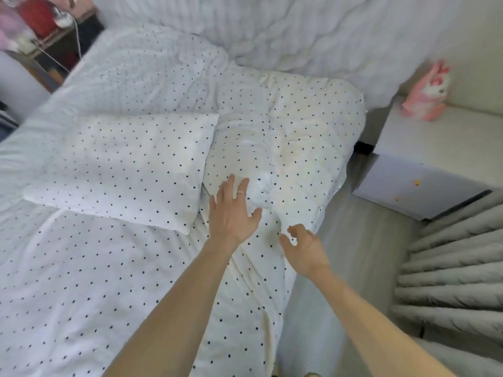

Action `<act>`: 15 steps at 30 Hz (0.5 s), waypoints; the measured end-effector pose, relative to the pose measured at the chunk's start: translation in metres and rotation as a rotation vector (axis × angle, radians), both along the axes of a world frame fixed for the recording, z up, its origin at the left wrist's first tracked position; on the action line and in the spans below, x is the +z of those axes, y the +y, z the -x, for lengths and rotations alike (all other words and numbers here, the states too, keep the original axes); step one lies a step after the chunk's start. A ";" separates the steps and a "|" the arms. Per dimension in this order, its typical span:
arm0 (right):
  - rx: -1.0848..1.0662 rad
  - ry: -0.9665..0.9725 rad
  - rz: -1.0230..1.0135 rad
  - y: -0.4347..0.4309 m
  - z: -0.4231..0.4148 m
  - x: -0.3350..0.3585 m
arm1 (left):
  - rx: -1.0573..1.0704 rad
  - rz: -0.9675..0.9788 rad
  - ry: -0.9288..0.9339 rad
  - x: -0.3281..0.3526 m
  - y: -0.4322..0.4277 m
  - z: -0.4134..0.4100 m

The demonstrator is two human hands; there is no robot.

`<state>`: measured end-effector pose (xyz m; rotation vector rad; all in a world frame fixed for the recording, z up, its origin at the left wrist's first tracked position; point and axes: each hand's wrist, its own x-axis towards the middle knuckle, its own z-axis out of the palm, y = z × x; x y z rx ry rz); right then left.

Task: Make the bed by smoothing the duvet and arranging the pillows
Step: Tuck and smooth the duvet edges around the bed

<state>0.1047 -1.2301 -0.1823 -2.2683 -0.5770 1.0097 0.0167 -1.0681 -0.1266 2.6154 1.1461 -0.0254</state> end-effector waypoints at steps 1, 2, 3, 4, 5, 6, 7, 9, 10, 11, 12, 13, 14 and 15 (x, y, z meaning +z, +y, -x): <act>-0.032 0.045 -0.036 0.010 -0.010 0.003 | -0.055 -0.055 0.019 0.001 0.006 -0.011; -0.080 0.095 -0.067 0.022 -0.021 0.006 | -0.109 -0.102 0.035 0.000 0.014 -0.023; -0.139 0.141 -0.085 0.032 -0.031 0.004 | -0.162 -0.131 0.032 -0.001 0.021 -0.035; -0.181 0.178 -0.095 0.041 -0.040 0.001 | -0.209 -0.151 0.041 -0.004 0.029 -0.048; -0.202 0.208 -0.092 0.051 -0.049 -0.004 | -0.245 -0.170 0.083 -0.011 0.040 -0.060; -0.225 0.247 -0.091 0.062 -0.059 -0.009 | -0.267 -0.177 0.175 -0.016 0.051 -0.072; -0.263 0.297 -0.077 0.073 -0.069 -0.015 | -0.288 -0.175 0.284 -0.020 0.062 -0.082; -0.357 0.410 -0.061 0.090 -0.084 -0.024 | -0.298 -0.140 0.430 -0.021 0.081 -0.093; -0.406 0.483 -0.073 0.102 -0.092 -0.027 | -0.268 -0.134 0.397 -0.021 0.093 -0.098; -0.452 0.571 -0.074 0.114 -0.098 -0.030 | -0.196 -0.093 0.323 -0.018 0.105 -0.097; -0.507 0.670 -0.069 0.124 -0.101 -0.031 | -0.067 0.026 0.224 -0.011 0.117 -0.093; -0.561 0.769 -0.063 0.133 -0.101 -0.029 | 0.098 0.189 0.101 -0.004 0.129 -0.086; -0.608 0.878 -0.067 0.146 -0.100 -0.030 | 0.274 0.368 -0.047 0.003 0.145 -0.078; -0.630 0.990 -0.076 0.161 -0.099 -0.028 | 0.444 0.543 -0.196 0.009 0.162 -0.070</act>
